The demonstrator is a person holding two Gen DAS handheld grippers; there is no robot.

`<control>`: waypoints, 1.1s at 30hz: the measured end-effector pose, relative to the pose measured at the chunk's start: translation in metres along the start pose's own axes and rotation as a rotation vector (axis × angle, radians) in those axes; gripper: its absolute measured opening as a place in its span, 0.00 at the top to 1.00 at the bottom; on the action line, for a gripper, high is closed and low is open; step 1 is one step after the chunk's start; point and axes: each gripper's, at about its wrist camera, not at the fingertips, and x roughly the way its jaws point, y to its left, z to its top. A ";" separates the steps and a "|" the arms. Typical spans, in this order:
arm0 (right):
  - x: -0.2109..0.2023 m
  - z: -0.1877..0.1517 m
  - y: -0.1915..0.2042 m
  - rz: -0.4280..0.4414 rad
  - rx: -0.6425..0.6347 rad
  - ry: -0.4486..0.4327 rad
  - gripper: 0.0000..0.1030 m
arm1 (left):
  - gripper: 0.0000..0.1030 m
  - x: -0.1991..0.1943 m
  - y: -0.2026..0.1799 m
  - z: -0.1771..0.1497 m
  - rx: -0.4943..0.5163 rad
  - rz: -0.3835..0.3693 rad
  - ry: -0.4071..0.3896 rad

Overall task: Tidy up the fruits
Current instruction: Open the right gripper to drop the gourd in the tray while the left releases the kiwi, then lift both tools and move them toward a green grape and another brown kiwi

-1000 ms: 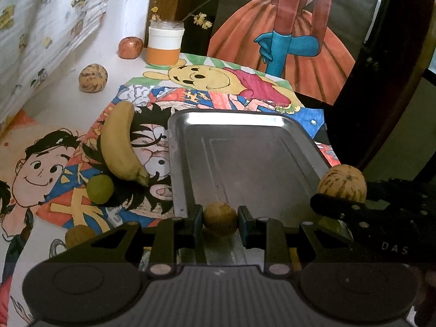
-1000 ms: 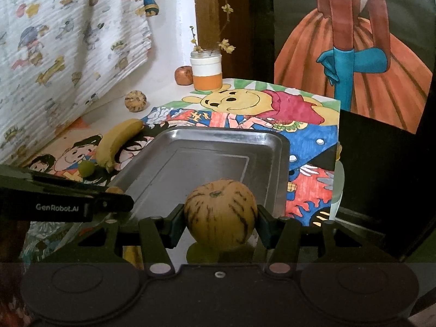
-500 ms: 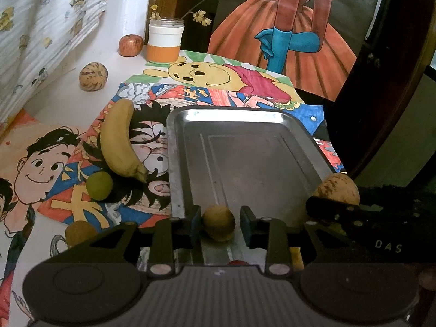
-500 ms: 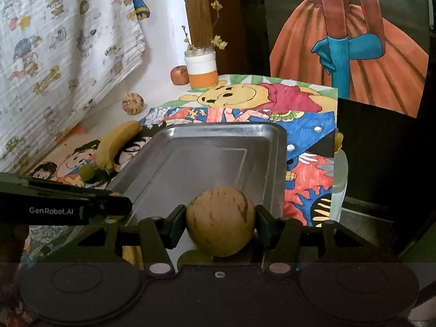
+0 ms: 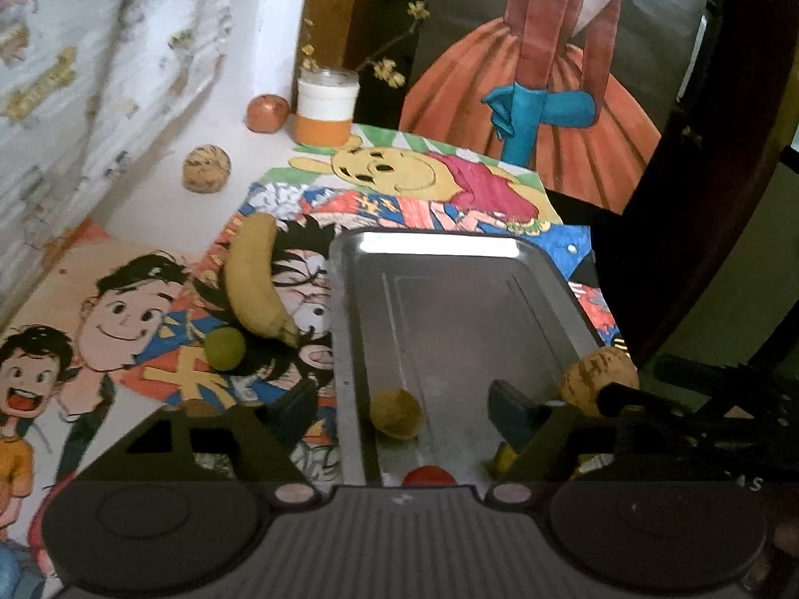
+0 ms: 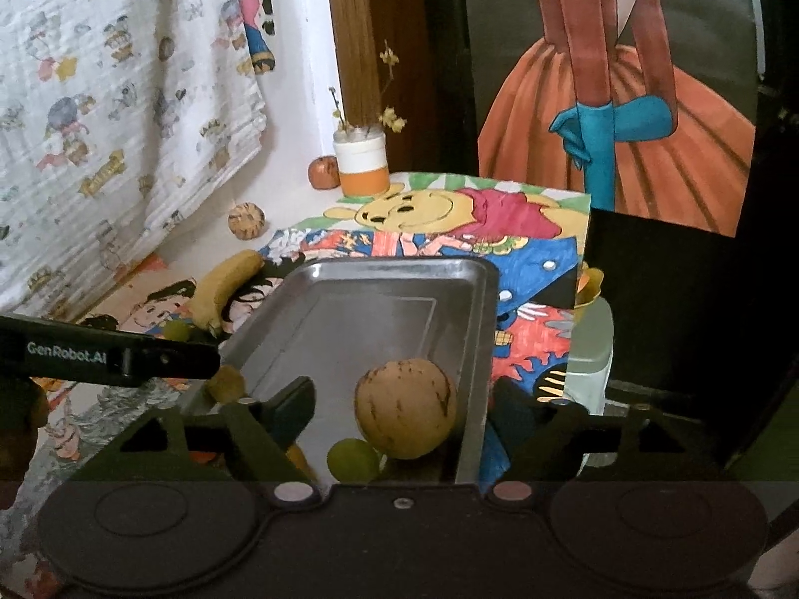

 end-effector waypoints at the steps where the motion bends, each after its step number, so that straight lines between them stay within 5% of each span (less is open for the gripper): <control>1: -0.005 0.000 0.001 0.001 0.000 -0.007 0.15 | 0.12 -0.004 0.000 0.000 -0.004 0.003 -0.009; 5: -0.024 0.001 0.008 0.007 -0.008 -0.031 0.01 | 0.00 -0.023 0.006 -0.004 -0.017 0.027 -0.047; 12: -0.051 -0.005 0.030 0.021 -0.041 -0.006 0.01 | 0.00 -0.059 0.027 -0.025 -0.026 0.105 -0.053; 19: -0.056 -0.022 0.068 0.065 -0.178 0.107 0.01 | 0.00 -0.079 0.056 -0.050 0.084 0.188 -0.011; 25: -0.052 -0.027 0.097 0.146 -0.251 0.187 0.01 | 0.00 -0.089 0.085 -0.061 0.081 0.218 0.006; 33: -0.059 0.050 0.122 0.314 -0.204 0.236 0.01 | 0.00 -0.115 0.108 -0.037 0.073 0.153 -0.034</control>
